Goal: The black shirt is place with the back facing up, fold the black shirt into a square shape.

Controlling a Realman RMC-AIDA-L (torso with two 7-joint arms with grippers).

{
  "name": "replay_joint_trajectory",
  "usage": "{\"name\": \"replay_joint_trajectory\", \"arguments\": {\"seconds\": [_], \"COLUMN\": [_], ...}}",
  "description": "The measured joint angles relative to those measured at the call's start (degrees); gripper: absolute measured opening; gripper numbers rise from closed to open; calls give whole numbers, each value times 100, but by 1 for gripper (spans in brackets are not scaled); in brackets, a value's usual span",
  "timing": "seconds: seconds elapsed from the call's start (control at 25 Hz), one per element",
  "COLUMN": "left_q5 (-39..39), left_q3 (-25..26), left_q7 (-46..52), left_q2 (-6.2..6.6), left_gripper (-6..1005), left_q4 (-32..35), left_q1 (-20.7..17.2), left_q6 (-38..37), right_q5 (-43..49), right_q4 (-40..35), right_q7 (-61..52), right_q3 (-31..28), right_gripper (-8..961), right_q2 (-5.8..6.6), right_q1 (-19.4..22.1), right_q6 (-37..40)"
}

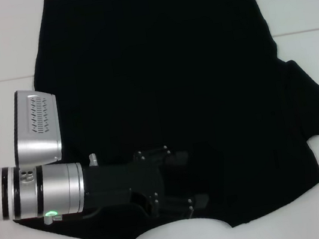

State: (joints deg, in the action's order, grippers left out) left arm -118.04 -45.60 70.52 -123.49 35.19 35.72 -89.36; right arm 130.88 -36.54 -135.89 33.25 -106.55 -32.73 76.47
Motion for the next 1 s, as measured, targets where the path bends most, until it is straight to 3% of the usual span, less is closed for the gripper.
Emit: {"name": "replay_joint_trajectory", "arguments": {"seconds": [0.4,0.76,1.0], "left_q5": [0,0,0], "left_q3": [-2,15,0], "left_q7": [-5,-10,-12], "left_q2": [1,1,1], "left_gripper": [961,962,962], "left_q4": [-13,-7,-3], "left_q1": [13,-19,-21], "left_q6": [108,192,285], "right_q5": [72,85,87], "right_q4": [559,693,701], "right_q7": [23,53,31], "right_q3": [84,285,305], "right_gripper": [876,845,819], "right_q2": [-138,-394,-436], "right_q1": [-215,-356,-363], "right_q6": [-724,-1295,-1350]}}
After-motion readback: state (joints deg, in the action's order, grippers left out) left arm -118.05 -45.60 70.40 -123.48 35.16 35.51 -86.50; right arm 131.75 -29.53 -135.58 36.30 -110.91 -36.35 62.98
